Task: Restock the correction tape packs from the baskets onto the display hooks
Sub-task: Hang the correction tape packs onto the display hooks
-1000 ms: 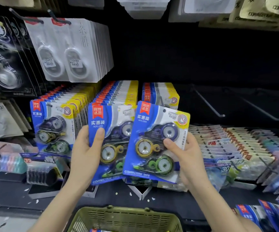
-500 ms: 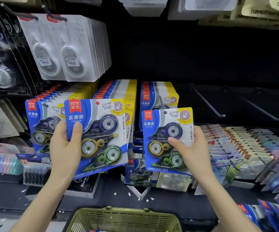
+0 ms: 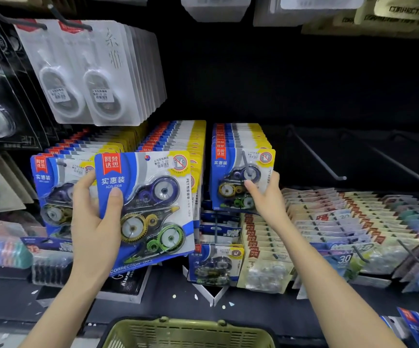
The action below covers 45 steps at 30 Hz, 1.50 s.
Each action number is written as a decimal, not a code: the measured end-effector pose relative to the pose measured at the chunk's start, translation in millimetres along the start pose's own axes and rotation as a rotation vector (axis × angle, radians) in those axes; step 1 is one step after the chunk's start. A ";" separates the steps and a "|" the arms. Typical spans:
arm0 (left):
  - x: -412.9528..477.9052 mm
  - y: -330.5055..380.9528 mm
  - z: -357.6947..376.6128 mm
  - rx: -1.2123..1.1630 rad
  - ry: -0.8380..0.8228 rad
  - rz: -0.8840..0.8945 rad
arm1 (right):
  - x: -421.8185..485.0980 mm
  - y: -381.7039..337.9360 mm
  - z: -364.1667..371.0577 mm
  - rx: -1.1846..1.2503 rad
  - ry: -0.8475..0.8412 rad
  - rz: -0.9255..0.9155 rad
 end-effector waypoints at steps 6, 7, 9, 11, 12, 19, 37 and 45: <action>-1.5 4.2 7.7 0.001 -0.037 0.026 | 18.7 11.8 10.1 -0.123 -0.001 0.103; -2.0 6.1 9.0 0.006 -0.044 0.041 | 14.8 13.4 8.1 -0.140 0.023 0.115; -3.8 10.0 11.8 0.002 -0.058 0.060 | 0.8 15.4 1.6 -0.211 0.108 0.133; -7.0 11.0 14.4 0.007 -0.087 0.067 | -24.2 12.3 -5.4 -0.241 0.208 0.093; -9.7 10.2 16.2 0.002 -0.107 0.061 | -39.7 7.8 -7.8 -0.198 0.226 0.046; -54.8 17.1 57.0 -0.102 -0.324 0.063 | -126.2 -39.0 -2.7 0.559 -0.374 0.032; 27.3 -11.7 82.3 0.885 -0.393 0.729 | -80.0 -41.6 -61.6 0.518 -0.053 -0.081; 28.1 -22.4 86.6 0.882 -0.261 0.651 | -74.9 -50.7 -51.6 0.463 -0.008 -0.125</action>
Point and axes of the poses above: each hand's wrist, its own x-axis towards the middle knuckle, its own z-axis out of the palm, y = z × x, the point moved 4 cm from there along x, towards the middle knuckle, and after that the axes turned 8 degrees about z, right-handed, at the moved point
